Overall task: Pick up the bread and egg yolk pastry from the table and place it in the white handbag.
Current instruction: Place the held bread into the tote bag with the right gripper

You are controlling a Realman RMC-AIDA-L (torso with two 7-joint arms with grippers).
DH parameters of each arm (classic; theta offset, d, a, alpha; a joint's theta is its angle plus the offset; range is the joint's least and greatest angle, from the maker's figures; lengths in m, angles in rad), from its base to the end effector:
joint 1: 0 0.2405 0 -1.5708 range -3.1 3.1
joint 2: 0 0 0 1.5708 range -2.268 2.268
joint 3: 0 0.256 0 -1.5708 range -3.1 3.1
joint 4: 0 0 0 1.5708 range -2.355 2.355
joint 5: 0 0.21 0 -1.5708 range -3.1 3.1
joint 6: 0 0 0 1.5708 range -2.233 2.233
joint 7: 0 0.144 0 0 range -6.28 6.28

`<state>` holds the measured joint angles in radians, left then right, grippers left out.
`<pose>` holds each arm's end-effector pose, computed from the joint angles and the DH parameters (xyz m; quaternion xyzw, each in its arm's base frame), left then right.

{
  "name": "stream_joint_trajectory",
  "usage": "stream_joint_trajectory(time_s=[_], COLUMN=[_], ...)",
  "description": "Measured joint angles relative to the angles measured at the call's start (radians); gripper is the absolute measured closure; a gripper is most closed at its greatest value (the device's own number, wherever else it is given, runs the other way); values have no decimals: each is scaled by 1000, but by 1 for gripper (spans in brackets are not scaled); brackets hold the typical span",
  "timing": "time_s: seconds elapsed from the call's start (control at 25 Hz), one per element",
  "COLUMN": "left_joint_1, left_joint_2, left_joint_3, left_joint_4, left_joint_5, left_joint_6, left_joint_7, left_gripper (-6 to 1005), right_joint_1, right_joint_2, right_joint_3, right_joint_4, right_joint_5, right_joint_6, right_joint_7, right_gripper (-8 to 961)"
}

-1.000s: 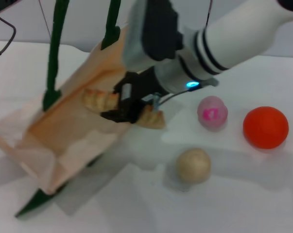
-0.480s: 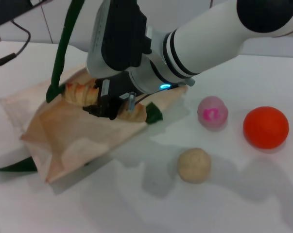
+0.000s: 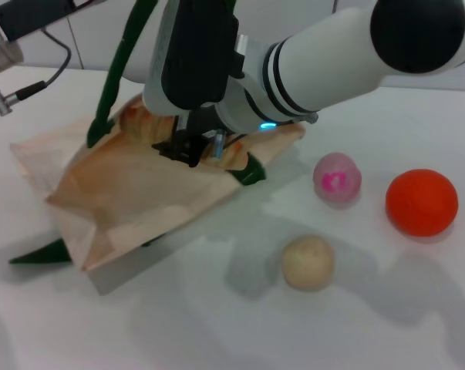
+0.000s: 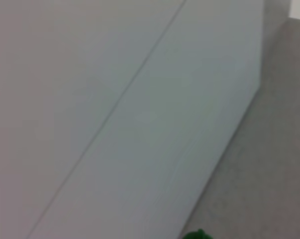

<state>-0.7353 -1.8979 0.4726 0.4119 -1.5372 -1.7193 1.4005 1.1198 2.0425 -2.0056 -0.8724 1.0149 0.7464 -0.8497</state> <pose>-0.1955 0.3914 0.1007 -0.8024 -0.2957 -0.5123 0.0795 0.0224 0.4002 -0.1314 -0.9801 -0.0651 -0.0659 0.1755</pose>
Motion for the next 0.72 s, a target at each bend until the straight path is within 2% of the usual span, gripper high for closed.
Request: stream_joint_trajectory(time_s=[0.4, 0.72], left_joint_1=[-48, -79], left_joint_2=[-6, -26], left_joint_3=[0, -11], left_joint_4=[-41, -50], left_joint_5=[-10, -18], left_joint_6=[-65, -122], left_joint_7=[-8, -28], left_gripper=[896, 896], right_joint_1=[35, 57], right_joint_2=[2, 4], right_joint_3=[-32, -33], right_joint_4=[105, 208], right_joint_5=[7, 9], right_joint_6=[-96, -172], right_joint_7=[26, 34], right_gripper=[679, 685])
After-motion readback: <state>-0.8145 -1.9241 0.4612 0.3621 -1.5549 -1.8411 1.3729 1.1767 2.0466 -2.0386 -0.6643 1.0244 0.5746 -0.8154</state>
